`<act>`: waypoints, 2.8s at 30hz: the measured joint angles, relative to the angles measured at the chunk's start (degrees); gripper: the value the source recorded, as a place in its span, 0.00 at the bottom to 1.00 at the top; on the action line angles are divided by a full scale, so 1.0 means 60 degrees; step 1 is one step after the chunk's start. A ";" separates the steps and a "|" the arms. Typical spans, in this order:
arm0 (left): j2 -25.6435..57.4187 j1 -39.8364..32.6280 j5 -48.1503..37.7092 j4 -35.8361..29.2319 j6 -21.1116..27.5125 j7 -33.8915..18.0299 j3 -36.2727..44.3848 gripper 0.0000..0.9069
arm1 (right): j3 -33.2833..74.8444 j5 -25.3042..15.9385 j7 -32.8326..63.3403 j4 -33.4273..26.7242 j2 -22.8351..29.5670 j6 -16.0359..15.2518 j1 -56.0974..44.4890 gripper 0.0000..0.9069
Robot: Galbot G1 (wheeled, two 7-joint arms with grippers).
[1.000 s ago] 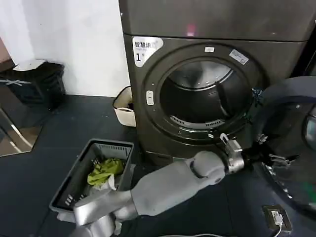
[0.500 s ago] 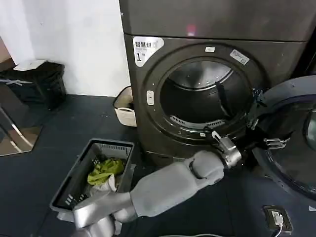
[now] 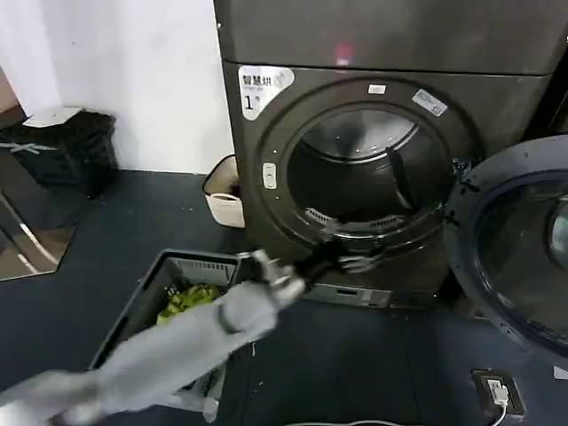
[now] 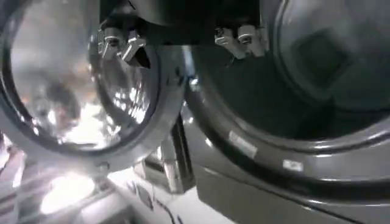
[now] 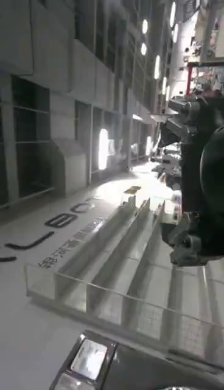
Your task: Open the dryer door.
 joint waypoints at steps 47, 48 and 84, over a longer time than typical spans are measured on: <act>0.9561 0.4957 0.1906 -0.0810 0.4153 0.4330 -0.4070 1.00 | -0.0022 -0.0466 -0.0298 0.0047 -0.0394 0.0017 0.0228 1.00; 0.9559 0.4959 0.2028 -0.0747 0.4176 0.4406 -0.4109 1.00 | -0.0017 -0.0466 -0.0299 0.0046 -0.0393 0.0018 0.0223 1.00; 0.9587 0.5018 0.2277 -0.0518 0.3763 0.4569 -0.4217 1.00 | -0.0006 -0.0493 -0.0354 0.0141 -0.0194 0.0042 0.0179 1.00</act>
